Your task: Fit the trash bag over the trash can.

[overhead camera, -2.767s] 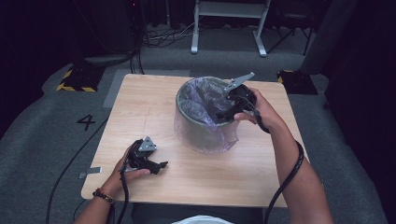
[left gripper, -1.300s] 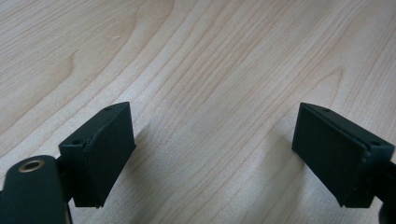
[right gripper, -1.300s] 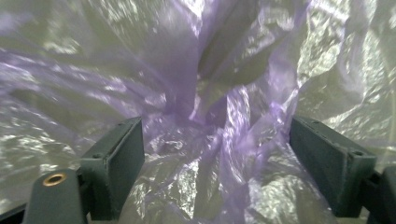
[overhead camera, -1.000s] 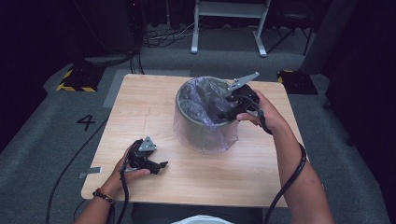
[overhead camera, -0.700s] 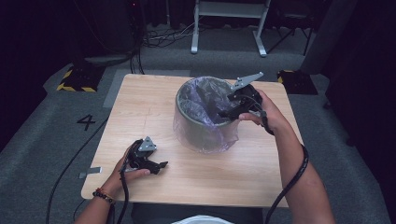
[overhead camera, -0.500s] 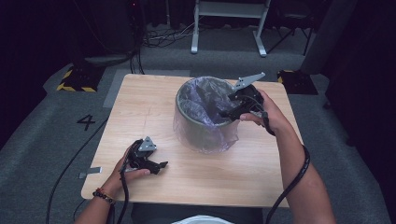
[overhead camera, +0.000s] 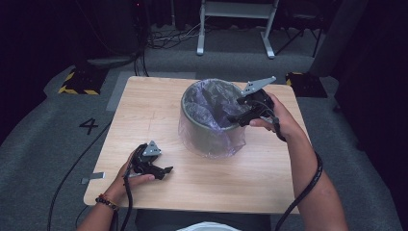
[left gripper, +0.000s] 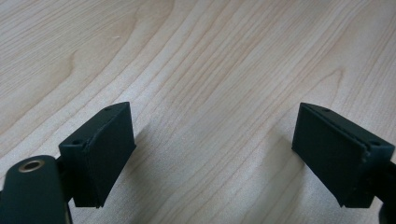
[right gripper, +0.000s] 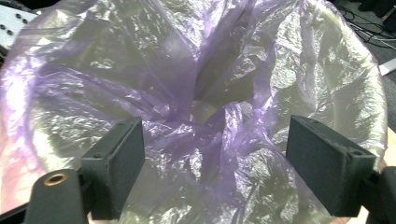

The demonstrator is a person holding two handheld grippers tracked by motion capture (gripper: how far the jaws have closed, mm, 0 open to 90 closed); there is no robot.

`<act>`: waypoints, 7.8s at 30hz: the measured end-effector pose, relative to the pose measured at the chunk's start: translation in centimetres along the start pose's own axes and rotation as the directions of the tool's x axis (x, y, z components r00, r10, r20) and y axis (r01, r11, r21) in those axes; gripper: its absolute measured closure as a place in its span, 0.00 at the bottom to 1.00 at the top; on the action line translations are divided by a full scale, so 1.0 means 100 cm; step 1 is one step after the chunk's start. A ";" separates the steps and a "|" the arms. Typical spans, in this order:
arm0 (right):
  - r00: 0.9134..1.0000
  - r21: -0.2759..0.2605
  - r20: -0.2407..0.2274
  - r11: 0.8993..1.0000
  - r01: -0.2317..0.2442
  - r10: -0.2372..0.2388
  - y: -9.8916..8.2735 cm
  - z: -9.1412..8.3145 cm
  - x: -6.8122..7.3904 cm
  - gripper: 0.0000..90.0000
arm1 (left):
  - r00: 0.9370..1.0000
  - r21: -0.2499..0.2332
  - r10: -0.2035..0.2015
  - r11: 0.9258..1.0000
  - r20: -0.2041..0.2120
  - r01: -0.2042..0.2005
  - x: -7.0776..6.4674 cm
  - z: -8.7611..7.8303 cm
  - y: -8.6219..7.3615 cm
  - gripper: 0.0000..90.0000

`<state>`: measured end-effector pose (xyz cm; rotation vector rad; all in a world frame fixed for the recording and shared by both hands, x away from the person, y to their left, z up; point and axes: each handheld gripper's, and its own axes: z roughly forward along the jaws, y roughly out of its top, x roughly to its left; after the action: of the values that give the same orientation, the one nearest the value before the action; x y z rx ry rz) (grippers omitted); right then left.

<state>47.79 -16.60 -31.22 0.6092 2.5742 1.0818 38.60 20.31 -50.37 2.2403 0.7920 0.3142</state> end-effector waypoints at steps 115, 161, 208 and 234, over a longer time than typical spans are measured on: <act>0.998 0.225 -0.030 0.973 -0.054 0.062 -0.163 0.029 0.031 0.23 | 1.000 0.000 0.000 1.000 0.001 0.000 0.000 0.000 0.000 0.14; 0.991 0.153 0.084 0.981 -0.119 0.107 -0.222 0.014 0.042 0.23 | 1.000 0.000 -0.001 1.000 0.001 0.001 0.000 0.000 0.000 0.14; 0.921 -0.031 0.220 0.946 -0.324 0.323 -0.286 -0.030 0.028 0.18 | 1.000 0.000 -0.003 1.000 -0.001 0.003 0.000 0.001 0.001 0.14; 0.903 -0.040 0.250 0.935 -0.351 0.350 -0.289 -0.032 0.028 0.18 | 1.000 0.000 -0.001 1.000 0.000 0.001 0.000 0.001 0.001 0.14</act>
<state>36.25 -35.37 -50.35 1.1681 2.2977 1.0192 38.68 20.17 -50.38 2.2400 0.7930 0.3138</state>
